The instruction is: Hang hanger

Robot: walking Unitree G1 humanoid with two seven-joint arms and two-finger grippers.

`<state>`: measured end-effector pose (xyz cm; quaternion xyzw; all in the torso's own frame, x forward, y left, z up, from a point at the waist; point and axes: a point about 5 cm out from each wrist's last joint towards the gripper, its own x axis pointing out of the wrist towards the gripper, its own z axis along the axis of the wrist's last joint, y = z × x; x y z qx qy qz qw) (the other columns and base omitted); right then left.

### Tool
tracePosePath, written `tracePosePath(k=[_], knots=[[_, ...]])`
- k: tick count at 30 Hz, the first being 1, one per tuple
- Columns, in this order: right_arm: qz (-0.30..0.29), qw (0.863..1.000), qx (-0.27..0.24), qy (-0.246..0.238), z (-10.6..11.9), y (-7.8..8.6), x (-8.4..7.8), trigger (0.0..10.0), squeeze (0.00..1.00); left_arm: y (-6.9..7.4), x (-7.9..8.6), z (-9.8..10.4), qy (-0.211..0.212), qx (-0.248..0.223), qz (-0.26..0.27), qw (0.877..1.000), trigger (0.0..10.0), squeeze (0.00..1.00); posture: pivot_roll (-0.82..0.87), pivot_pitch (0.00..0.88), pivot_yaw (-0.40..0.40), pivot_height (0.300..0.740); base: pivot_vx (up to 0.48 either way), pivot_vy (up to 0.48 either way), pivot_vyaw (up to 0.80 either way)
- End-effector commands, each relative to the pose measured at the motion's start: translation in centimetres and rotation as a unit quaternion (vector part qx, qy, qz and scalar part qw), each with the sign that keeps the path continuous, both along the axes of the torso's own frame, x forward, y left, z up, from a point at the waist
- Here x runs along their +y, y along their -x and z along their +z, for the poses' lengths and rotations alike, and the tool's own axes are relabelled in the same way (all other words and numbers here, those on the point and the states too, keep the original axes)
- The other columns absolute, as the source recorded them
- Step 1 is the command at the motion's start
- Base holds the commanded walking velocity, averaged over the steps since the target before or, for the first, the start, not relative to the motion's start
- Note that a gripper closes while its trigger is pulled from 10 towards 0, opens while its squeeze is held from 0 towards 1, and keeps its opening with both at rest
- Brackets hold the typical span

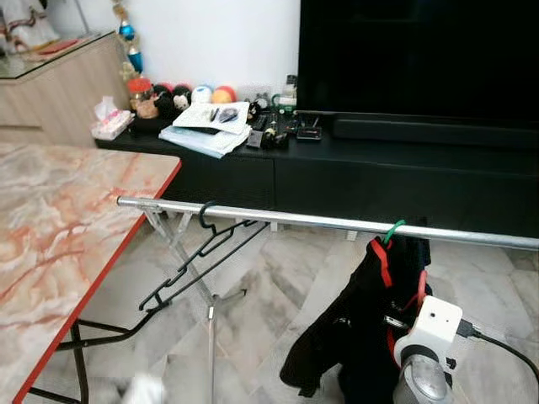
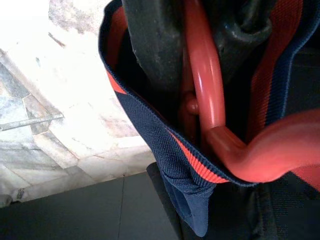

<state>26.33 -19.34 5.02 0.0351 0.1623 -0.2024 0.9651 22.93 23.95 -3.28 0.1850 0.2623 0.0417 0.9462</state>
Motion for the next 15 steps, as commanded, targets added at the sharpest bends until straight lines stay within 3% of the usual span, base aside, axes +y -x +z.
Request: tracePosePath(k=[1,5,6,7,11,15], knots=[[0.002,1.000,-0.014,0.008,0.5,-0.3,0.1,10.0,0.00,1.6,-1.4,-1.5,0.037,0.022,-0.002,0.999,10.0,0.00,0.06,0.061,0.063,0.740,0.000,0.000,0.00],[0.002,1.000,-0.014,0.009,0.5,-0.2,0.1,10.0,0.00,1.5,-1.4,-1.1,0.083,-0.012,0.019,0.996,10.0,0.00,0.05,0.064,0.063,0.740,0.000,0.000,0.00],[0.002,1.000,-0.013,0.009,0.5,-0.2,0.0,10.0,0.00,1.6,-1.7,-1.2,0.122,-0.009,0.021,0.992,10.0,0.00,0.05,0.064,0.061,0.740,0.000,0.000,0.00],[0.002,1.000,-0.013,0.010,0.5,-0.2,0.0,10.0,0.00,1.7,-1.8,-1.3,0.134,-0.004,0.020,0.991,10.0,0.00,0.05,0.064,0.060,0.740,0.000,0.000,0.00],[0.003,1.000,-0.012,0.010,0.4,-0.2,-0.1,10.0,0.00,2.3,-2.1,-1.9,0.157,0.016,0.016,0.987,10.0,0.00,0.06,0.062,0.058,0.740,0.000,0.000,0.00],[0.005,1.000,-0.018,0.010,0.6,-0.4,0.1,10.0,0.00,3.7,-1.5,-2.7,0.171,0.031,0.055,0.983,10.0,0.00,0.05,0.061,0.047,0.740,0.000,0.000,0.00]])
